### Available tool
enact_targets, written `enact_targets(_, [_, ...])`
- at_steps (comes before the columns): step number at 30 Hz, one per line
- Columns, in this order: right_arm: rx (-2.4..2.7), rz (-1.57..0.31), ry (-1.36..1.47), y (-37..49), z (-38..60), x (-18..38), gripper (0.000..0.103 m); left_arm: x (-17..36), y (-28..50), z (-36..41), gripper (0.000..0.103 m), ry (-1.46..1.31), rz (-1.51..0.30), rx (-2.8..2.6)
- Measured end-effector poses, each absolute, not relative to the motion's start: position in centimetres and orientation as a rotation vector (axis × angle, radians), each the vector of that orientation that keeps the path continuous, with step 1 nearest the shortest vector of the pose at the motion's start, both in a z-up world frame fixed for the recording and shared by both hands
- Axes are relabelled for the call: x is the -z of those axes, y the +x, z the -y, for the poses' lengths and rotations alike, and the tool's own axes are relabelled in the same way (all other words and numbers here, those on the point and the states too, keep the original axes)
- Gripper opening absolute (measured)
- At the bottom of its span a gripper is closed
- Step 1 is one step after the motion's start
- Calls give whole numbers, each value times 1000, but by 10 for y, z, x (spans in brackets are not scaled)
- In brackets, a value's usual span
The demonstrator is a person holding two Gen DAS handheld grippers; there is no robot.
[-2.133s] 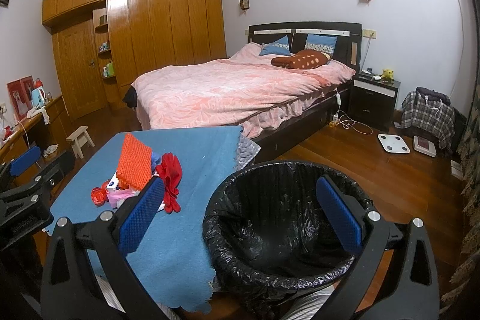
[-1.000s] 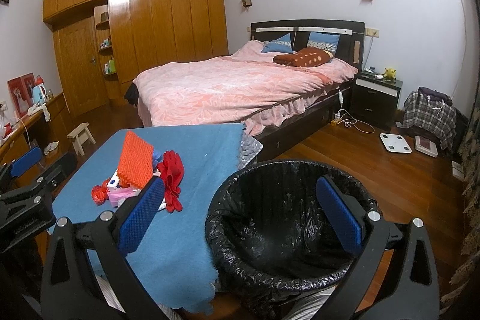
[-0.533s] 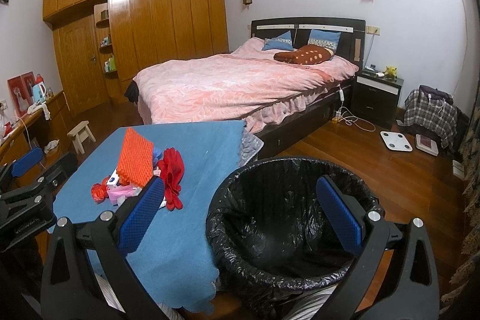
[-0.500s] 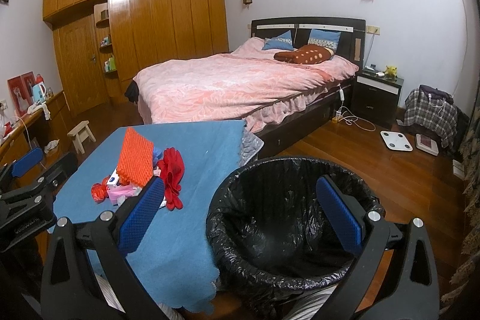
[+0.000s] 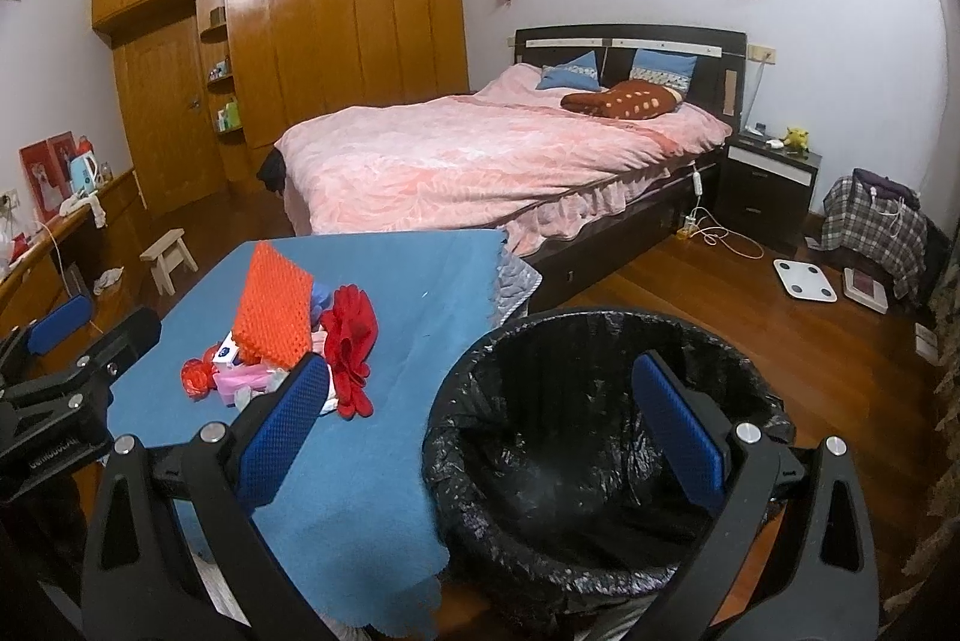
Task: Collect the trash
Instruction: 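Grasp an orange foam mesh net with the left tool while the right grasps another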
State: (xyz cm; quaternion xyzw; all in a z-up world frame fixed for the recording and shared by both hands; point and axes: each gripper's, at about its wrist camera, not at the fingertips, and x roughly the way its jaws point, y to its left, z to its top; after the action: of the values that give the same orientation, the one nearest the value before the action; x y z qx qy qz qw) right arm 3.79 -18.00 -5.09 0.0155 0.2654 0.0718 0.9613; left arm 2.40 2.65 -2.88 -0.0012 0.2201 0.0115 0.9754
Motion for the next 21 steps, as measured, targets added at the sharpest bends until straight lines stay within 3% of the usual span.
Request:
enact_targets(18, [-254,-614,-3,151,109,100,98,94,101,-117,97,-19,-530,-211])
enact_targets(21, [-268,-627,-23,170,94,111,96,102,113,-125,93,-14,-531,-210])
